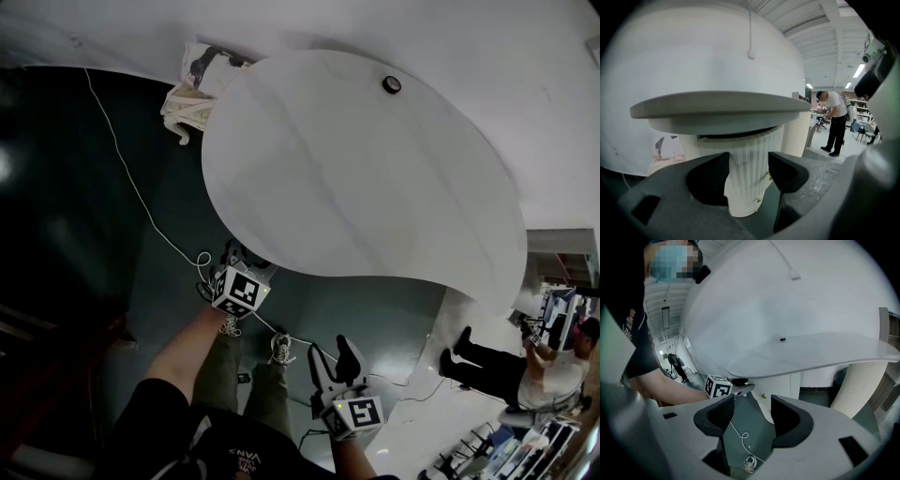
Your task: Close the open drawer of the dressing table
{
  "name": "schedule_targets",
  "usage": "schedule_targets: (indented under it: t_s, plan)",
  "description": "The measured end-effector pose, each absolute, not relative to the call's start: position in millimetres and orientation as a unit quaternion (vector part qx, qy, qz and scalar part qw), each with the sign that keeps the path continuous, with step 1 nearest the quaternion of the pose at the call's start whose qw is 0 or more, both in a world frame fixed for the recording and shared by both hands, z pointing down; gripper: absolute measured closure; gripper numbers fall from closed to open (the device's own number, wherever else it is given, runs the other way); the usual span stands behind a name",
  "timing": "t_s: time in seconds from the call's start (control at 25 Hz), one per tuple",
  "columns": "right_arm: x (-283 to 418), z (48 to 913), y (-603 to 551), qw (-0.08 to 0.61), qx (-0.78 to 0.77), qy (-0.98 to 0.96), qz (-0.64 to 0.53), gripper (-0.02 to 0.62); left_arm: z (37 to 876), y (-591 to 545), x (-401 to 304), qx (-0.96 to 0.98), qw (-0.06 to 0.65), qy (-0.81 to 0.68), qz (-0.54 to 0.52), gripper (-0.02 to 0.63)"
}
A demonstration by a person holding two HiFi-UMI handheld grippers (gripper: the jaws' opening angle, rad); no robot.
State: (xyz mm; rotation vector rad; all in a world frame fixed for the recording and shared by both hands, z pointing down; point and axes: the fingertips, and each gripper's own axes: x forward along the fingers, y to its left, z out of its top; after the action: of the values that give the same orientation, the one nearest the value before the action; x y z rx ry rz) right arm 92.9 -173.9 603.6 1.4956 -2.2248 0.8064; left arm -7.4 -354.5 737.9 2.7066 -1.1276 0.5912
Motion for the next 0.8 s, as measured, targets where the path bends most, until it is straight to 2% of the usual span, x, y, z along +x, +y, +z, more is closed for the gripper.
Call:
schedule_targets:
  t_s: [0.52,0.8]
  plan:
    - [92,610,-165,0.188,0.509,-0.790,0.285,0.357,738,-366,-6,0.901,0.058,-0.390,0.179,0.351]
    - [94,603,-161,0.179,0.505,-0.798,0.275,0.357,737,-359,-2,0.897,0.071,-0.392,0.191,0.324]
